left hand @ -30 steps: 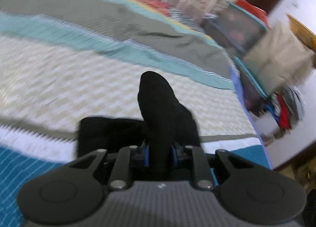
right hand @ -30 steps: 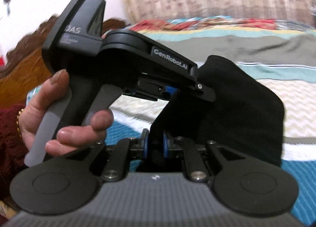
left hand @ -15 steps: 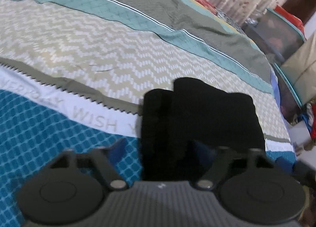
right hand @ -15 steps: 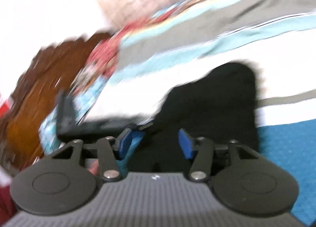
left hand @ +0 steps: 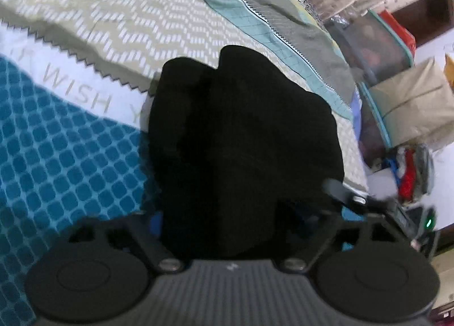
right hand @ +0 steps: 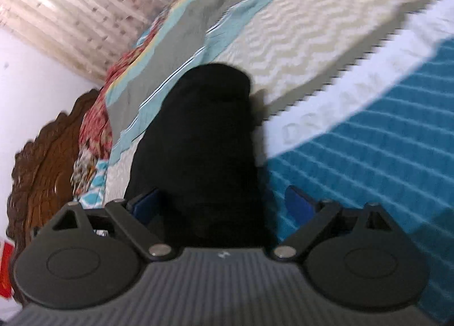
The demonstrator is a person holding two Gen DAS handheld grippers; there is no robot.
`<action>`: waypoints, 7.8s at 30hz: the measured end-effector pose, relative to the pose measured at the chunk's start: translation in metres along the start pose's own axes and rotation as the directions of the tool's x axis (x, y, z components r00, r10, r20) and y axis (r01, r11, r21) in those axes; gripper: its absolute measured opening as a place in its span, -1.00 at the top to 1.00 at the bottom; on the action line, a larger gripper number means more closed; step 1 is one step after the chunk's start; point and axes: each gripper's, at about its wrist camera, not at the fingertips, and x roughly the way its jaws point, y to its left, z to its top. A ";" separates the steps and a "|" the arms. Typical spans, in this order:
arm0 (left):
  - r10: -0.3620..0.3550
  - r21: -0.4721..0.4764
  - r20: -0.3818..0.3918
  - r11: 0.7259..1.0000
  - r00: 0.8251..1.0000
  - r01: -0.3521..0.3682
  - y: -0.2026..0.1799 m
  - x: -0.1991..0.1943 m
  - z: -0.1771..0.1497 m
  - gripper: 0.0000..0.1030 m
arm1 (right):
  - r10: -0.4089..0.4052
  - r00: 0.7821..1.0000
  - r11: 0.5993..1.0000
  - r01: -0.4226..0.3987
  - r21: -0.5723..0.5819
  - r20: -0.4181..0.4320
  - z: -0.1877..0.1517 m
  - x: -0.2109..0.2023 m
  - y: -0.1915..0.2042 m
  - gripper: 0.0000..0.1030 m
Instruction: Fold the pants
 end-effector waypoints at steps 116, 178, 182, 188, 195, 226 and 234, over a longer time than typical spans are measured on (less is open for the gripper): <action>0.515 0.240 0.302 0.773 0.802 -0.587 -0.063 -0.026 -0.082 -1.00 | -0.412 0.903 0.904 0.422 -0.064 0.122 -0.117 -0.026 0.089 -0.76; 0.633 0.254 0.212 0.700 0.745 -0.667 -0.132 -0.058 -0.081 -1.00 | -0.370 0.909 0.914 0.393 -0.102 0.190 -0.091 -0.056 0.122 -0.93; 0.642 0.248 0.171 0.706 0.747 -0.664 -0.122 -0.045 -0.080 -1.00 | -0.385 0.909 0.910 0.403 -0.101 0.159 -0.093 -0.050 0.120 -0.93; 0.646 0.212 0.139 0.721 0.750 -0.660 -0.085 -0.013 -0.078 -1.00 | -0.419 0.905 0.902 0.424 -0.075 0.074 -0.096 -0.038 0.106 -0.93; 0.650 0.222 0.102 0.723 0.753 -0.654 -0.072 0.000 -0.074 -1.00 | -0.442 0.896 0.896 0.443 -0.032 0.034 -0.097 -0.031 0.097 -0.93; 0.607 0.315 0.154 0.718 0.780 -0.621 -0.137 -0.034 -0.077 -1.00 | -0.422 0.905 0.903 0.424 -0.069 0.044 -0.094 -0.033 0.100 -0.93; 0.609 0.326 0.185 0.703 0.772 -0.632 -0.149 -0.043 -0.078 -1.00 | -0.396 0.915 0.905 0.404 -0.135 0.081 -0.087 -0.034 0.113 -0.93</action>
